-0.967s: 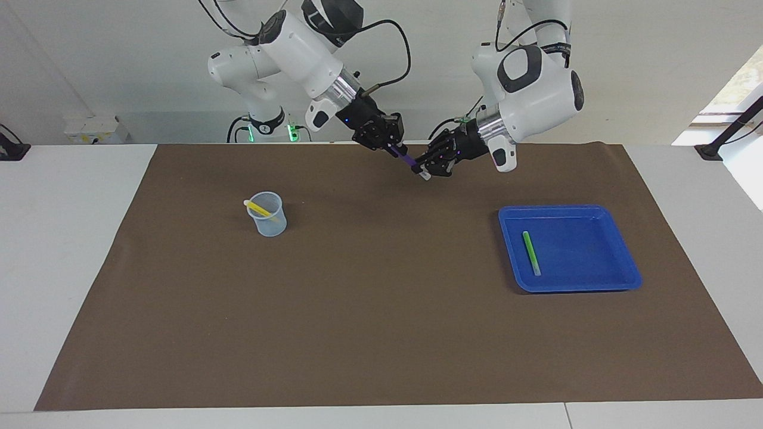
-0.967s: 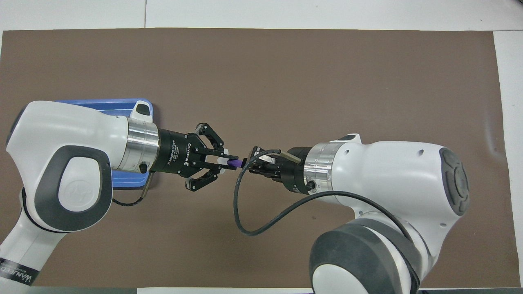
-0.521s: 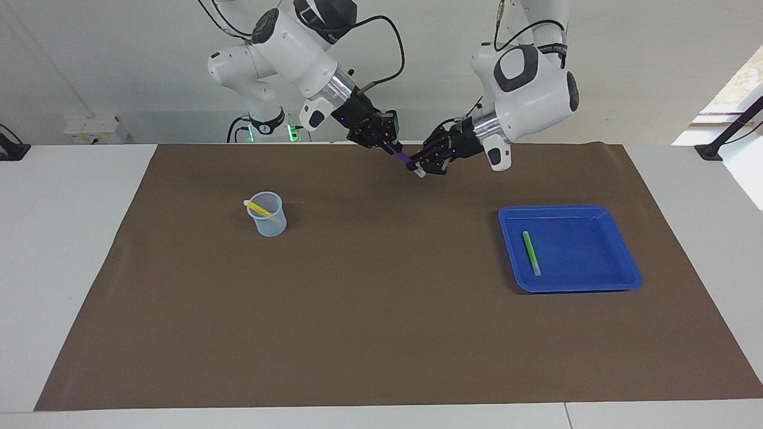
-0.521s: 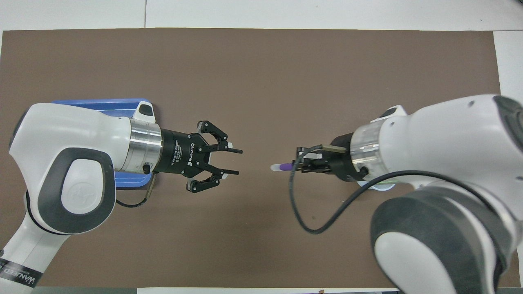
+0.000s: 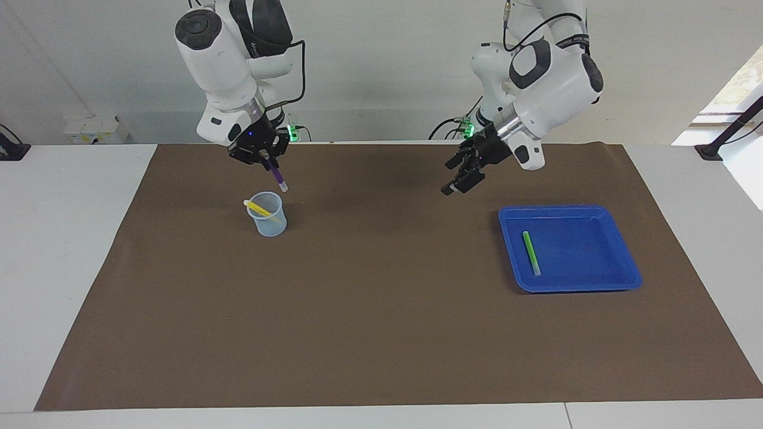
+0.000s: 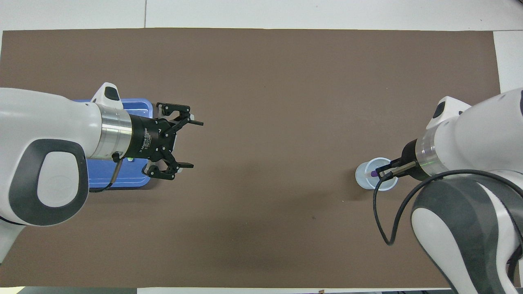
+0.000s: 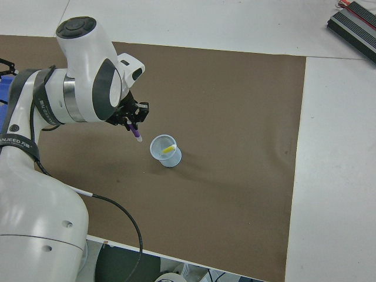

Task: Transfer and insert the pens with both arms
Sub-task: 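Lower the purple pen into the clear cup with the right gripper, then grasp the green pen with the left gripper while the right gripper withdraws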

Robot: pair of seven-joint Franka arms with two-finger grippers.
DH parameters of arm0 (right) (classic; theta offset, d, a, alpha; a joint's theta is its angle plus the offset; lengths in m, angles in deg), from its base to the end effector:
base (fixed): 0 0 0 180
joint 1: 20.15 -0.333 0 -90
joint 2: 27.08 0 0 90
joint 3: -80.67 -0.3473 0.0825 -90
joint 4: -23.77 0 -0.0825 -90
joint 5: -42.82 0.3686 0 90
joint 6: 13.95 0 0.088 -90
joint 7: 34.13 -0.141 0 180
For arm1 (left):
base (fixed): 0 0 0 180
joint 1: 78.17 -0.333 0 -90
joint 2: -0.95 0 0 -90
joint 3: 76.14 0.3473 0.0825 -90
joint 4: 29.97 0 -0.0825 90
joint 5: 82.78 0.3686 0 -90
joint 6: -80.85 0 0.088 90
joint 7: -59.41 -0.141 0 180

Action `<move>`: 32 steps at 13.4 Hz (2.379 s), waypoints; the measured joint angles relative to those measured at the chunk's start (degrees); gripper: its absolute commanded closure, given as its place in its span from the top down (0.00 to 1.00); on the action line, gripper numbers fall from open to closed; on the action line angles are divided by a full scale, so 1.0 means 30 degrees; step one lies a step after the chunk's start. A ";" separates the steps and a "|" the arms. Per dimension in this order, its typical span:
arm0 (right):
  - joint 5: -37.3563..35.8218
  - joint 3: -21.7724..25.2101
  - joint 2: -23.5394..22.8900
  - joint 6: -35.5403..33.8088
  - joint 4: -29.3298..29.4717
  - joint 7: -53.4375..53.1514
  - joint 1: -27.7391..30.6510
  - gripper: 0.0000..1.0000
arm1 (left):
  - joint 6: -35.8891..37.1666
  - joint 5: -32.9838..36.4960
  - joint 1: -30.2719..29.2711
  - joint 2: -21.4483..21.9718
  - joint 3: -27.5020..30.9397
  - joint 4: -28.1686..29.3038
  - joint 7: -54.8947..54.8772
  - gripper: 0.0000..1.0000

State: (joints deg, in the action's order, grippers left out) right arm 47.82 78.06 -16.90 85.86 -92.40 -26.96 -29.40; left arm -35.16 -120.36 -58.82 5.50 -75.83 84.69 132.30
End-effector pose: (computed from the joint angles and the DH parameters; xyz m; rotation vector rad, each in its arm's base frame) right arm 0.4569 0.1082 0.5178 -3.0272 -0.4753 0.1702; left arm 0.4906 -0.2261 0.5225 2.1493 1.4786 -0.4906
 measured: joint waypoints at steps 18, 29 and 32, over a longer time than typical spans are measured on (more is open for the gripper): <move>-0.1684 -0.0048 0.0615 0.1971 -0.1915 0.1645 0.0874 1.00 | -0.2429 0.9080 -0.4904 -0.3297 0.0113 0.0971 -1.8114 1.00; 0.4892 -0.0211 0.0180 0.0010 0.1110 0.1440 0.2654 1.00 | -0.4098 1.0557 -0.4950 -0.7676 -0.0063 -0.0878 -2.2574 0.69; 0.5287 -0.0339 0.0163 0.0004 0.1113 0.1016 0.2636 1.00 | -0.4077 1.0562 -0.4950 -0.7729 -0.0068 -0.0854 -2.2705 0.55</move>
State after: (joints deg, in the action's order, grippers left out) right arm 63.68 77.05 -16.41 85.87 -89.06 -23.91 -21.49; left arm -47.39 -88.67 -73.67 -17.69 -76.03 82.13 64.19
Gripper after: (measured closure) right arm 0.000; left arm 0.344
